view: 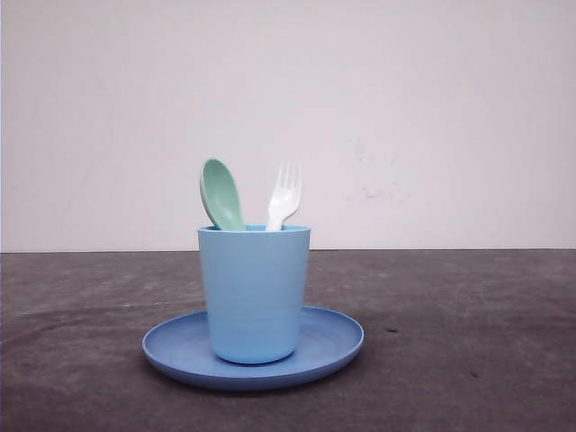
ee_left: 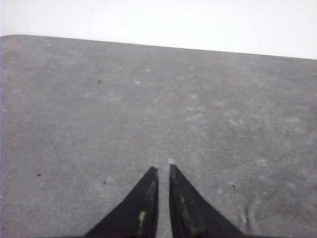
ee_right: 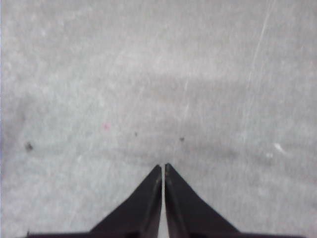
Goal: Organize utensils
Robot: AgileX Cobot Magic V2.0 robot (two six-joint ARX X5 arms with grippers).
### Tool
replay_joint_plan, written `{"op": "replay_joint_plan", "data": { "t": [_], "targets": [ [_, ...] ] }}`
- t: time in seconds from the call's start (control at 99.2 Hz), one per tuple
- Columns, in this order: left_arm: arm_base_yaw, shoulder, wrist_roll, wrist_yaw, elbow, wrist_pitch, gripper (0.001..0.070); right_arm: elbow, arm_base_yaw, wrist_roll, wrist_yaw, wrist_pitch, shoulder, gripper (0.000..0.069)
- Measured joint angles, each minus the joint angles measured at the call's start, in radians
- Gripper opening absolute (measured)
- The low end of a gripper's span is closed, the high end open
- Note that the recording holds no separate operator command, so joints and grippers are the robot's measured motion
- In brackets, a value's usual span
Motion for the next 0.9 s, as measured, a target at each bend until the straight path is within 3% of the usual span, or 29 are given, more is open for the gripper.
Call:
{"op": "replay_joint_plan", "data": {
  "t": [0.524,0.665,0.897],
  "targets": [
    [0.0,0.0,0.0,0.0,0.0,0.0,0.0014,-0.009,-0.008,0.0,0.023,0.208,-0.018,0.0008],
    [0.0,0.0,0.0,0.0,0.0,0.0,0.0014,-0.099,-0.014,-0.015,0.039,0.272,-0.168,0.0008],
    [0.0,0.0,0.0,0.0,0.0,0.0,0.0014,-0.391,-0.044,-0.013,0.045,0.354,-0.505,0.0008]
  ]
}}
